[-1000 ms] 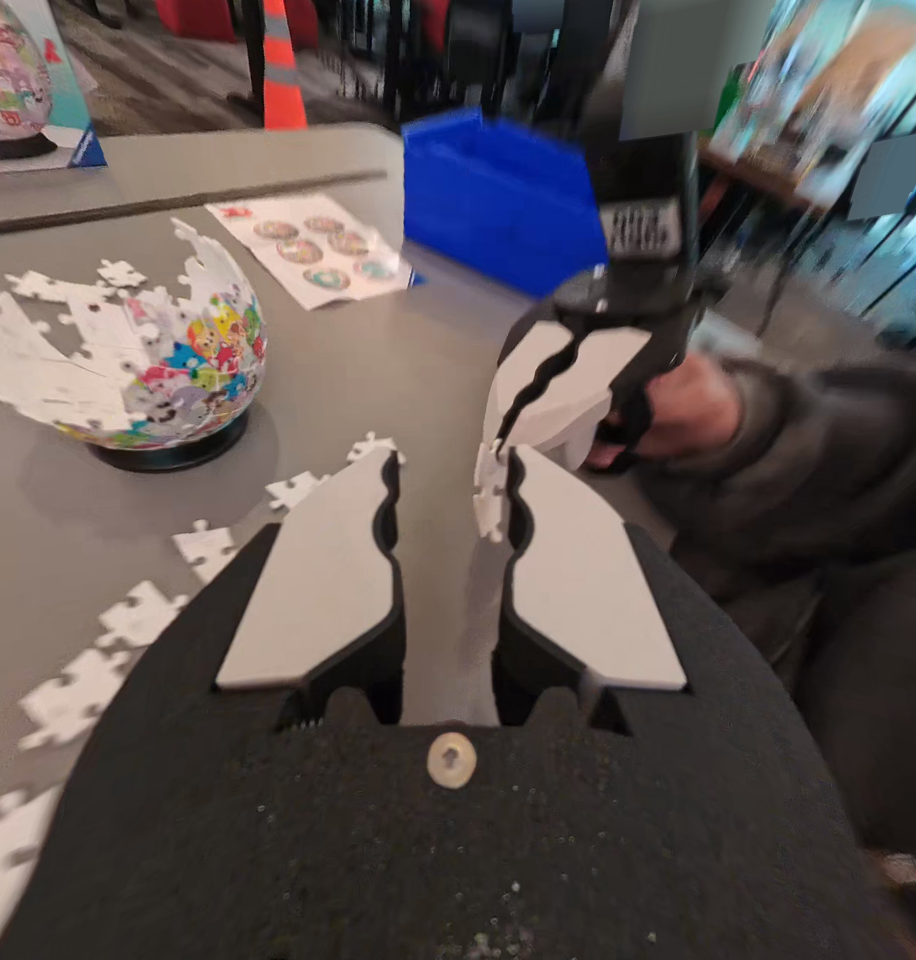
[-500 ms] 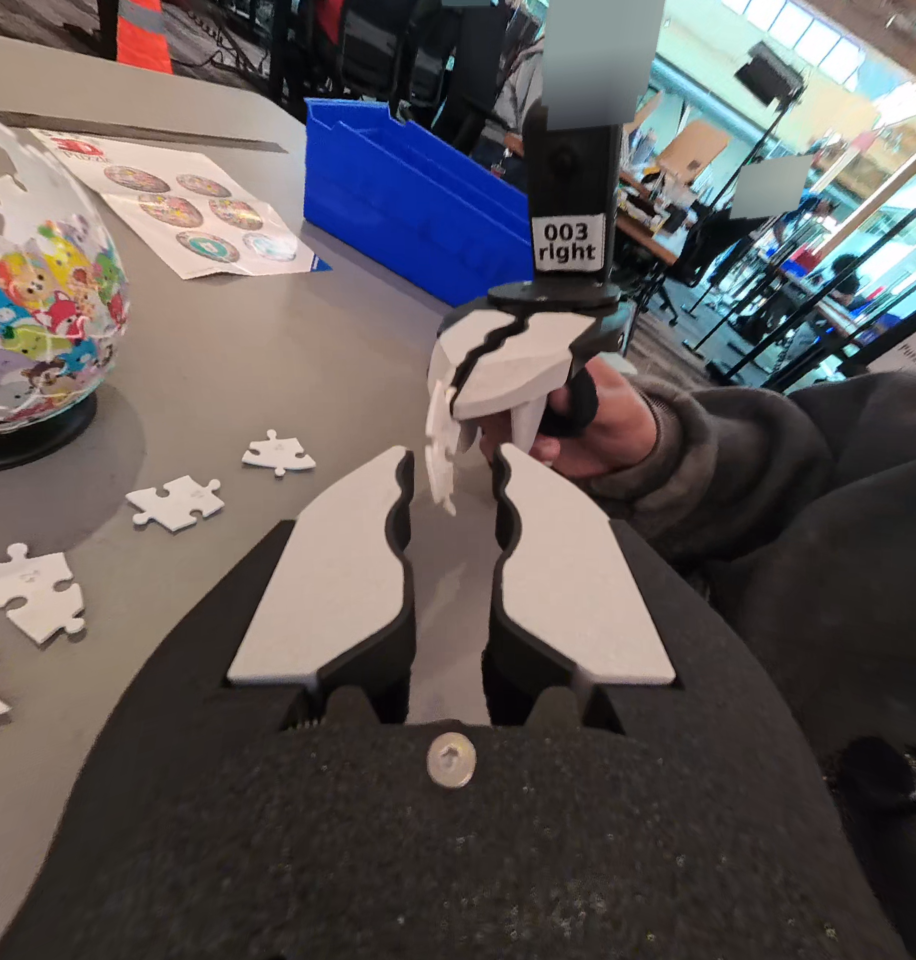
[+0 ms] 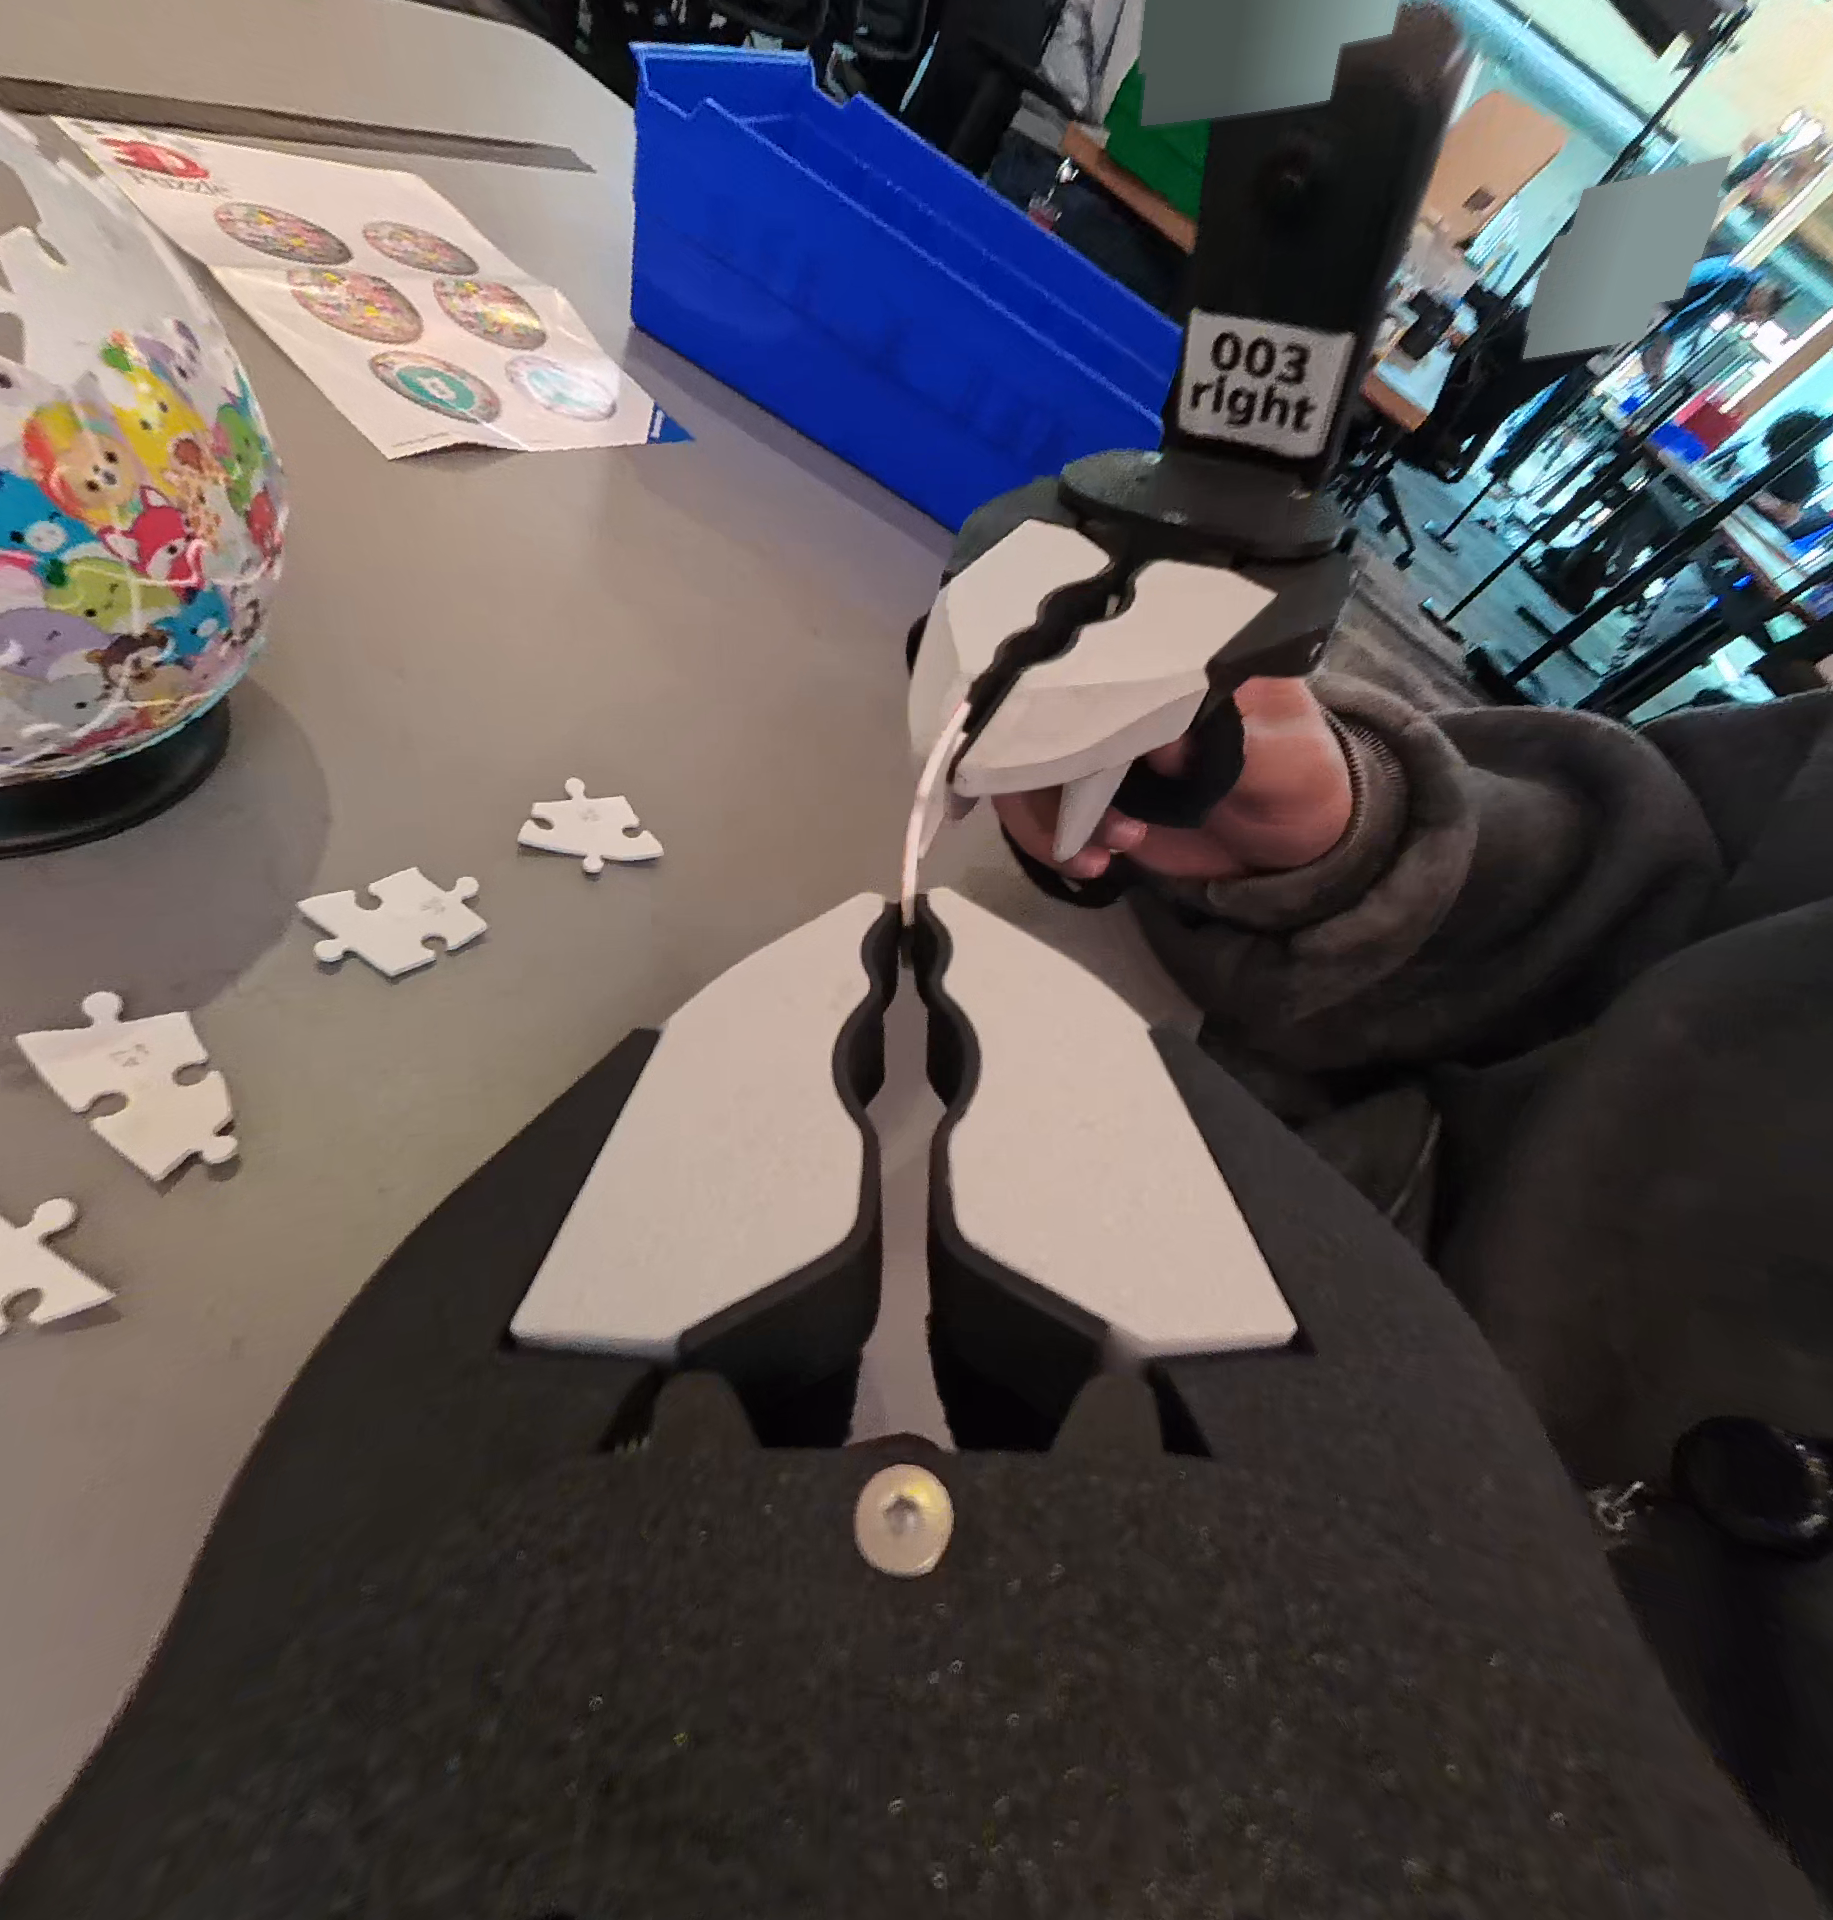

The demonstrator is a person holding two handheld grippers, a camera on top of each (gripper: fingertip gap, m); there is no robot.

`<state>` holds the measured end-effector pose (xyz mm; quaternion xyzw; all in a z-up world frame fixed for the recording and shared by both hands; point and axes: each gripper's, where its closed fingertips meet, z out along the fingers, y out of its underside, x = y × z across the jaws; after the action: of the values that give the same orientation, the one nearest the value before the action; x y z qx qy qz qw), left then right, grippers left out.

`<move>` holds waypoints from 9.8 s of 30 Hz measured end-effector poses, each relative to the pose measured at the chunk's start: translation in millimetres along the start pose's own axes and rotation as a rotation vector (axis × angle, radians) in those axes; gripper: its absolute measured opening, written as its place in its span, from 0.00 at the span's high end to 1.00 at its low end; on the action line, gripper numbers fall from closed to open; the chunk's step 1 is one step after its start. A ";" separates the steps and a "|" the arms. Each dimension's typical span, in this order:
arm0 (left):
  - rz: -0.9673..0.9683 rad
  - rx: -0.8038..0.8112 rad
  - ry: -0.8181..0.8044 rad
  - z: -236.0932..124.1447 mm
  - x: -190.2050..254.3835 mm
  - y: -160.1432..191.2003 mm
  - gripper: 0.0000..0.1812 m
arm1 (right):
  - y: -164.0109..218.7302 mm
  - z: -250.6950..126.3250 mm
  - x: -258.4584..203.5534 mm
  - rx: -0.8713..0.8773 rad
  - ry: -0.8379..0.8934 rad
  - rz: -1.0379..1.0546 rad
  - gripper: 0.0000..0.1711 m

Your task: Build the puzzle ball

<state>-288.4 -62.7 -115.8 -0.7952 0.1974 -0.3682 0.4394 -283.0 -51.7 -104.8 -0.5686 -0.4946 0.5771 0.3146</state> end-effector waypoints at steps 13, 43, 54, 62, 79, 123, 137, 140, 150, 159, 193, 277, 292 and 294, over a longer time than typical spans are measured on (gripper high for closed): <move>-0.075 0.036 0.051 -4.2 2.2 -4.9 0.99 | -2.3 -1.7 -0.9 0.016 -0.016 -0.016 0.99; -0.012 -0.075 0.054 6.3 3.0 15.0 0.98 | 4.6 1.0 -2.7 -0.044 -0.018 -0.007 0.99; -0.158 -0.004 0.105 10.4 2.2 7.7 0.99 | -0.5 2.1 3.2 -0.096 0.058 -0.194 0.95; -0.102 -0.022 0.067 8.4 0.6 9.3 0.99 | -10.0 2.3 1.6 -0.132 0.095 -0.324 0.94; 0.017 -0.046 -0.012 19.9 -1.2 8.3 0.99 | -3.2 -9.1 5.1 -0.602 0.082 -0.646 0.99; 0.090 -0.458 0.050 74.6 -295.9 -73.8 1.00 | -56.3 87.0 239.9 -0.898 0.001 -0.637 0.99; 0.092 -0.515 0.074 78.3 -293.7 -59.4 1.00 | -57.2 86.0 243.8 -0.816 0.026 -0.742 0.99; 0.089 -0.515 0.075 78.6 -293.6 -59.6 1.00 | -56.8 85.8 244.8 -0.824 0.039 -0.778 0.99; 0.072 -0.511 0.077 77.2 -294.7 -60.8 1.00 | -55.8 85.5 245.2 -0.819 0.061 -0.773 0.99; 0.083 -0.519 0.095 79.7 -290.1 -58.7 1.00 | -55.2 84.2 246.6 -0.843 0.092 -0.708 0.99; 0.099 -0.517 0.115 82.4 -286.7 -59.0 1.00 | -51.9 85.4 257.6 -0.881 0.150 -0.656 0.98; 0.393 -0.557 -0.065 56.5 -261.5 -102.4 0.99 | -54.2 81.7 267.2 -0.825 0.130 -0.636 0.95; 0.420 -0.561 -0.085 57.4 -258.8 -104.7 0.99 | -46.0 73.5 270.1 -0.858 0.056 -0.406 0.95; 0.423 -0.565 -0.090 57.6 -259.8 -104.0 0.99 | -44.4 73.9 269.6 -0.864 0.054 -0.409 0.98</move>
<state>-414.8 190.6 -154.8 -0.8424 0.4320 -0.1644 0.2768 -405.2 196.0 -166.6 -0.5534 -0.7824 0.2299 0.1694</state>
